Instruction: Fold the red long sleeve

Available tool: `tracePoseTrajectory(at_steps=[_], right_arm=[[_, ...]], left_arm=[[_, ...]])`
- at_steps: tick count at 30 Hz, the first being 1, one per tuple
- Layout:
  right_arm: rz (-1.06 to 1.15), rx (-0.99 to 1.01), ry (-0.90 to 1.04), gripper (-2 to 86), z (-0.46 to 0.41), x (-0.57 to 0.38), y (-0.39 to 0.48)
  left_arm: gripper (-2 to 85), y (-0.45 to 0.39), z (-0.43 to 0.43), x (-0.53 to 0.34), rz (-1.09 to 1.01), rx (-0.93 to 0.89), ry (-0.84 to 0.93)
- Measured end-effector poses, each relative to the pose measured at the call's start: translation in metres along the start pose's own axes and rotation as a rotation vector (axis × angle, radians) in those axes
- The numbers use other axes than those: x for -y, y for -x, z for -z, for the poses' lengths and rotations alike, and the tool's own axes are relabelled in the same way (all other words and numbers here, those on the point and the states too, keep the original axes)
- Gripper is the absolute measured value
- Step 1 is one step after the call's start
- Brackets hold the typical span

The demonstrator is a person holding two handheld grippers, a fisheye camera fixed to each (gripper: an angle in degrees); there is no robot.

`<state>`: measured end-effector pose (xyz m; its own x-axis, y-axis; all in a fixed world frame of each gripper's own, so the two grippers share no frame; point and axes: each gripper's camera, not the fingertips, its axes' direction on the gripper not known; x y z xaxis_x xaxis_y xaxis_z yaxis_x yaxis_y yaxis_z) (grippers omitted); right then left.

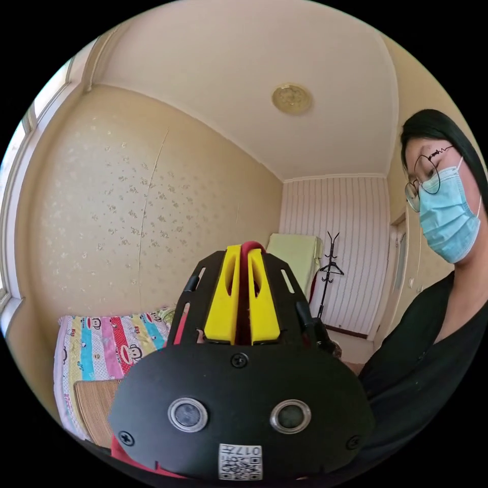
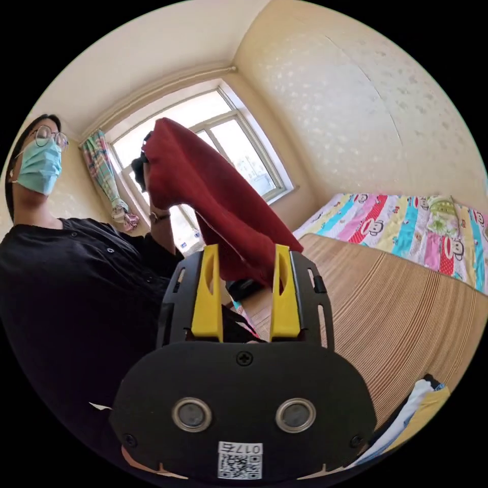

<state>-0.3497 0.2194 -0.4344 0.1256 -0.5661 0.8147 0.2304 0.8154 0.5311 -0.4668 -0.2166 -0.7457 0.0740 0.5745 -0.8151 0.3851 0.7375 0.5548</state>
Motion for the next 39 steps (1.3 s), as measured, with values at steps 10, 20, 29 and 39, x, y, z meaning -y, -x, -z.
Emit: tracePoseTrajectory(at_steps=[10, 20, 29, 39], right_arm=[[0.236, -0.036, 0.188, 5.7, -0.101, 0.079, 0.058], [0.227, -0.305, -0.225, 4.4, 0.089, 0.132, 0.061], [0.173, -0.582, -0.053, 4.4, 0.129, 0.232, 0.008], [-0.384, -0.761, 0.341, 5.5, -0.051, 0.243, -0.332]], left_arm=[[0.1, 0.028, 0.07, 0.032, 0.017, 0.142, -0.044], [0.4, 0.137, 0.137, 0.022, 0.177, 0.03, 0.216], [1.6, 0.251, 0.05, 0.081, 0.254, 0.087, 0.432], [7.0, 0.618, -0.155, -0.138, 0.807, 0.52, 0.798]])
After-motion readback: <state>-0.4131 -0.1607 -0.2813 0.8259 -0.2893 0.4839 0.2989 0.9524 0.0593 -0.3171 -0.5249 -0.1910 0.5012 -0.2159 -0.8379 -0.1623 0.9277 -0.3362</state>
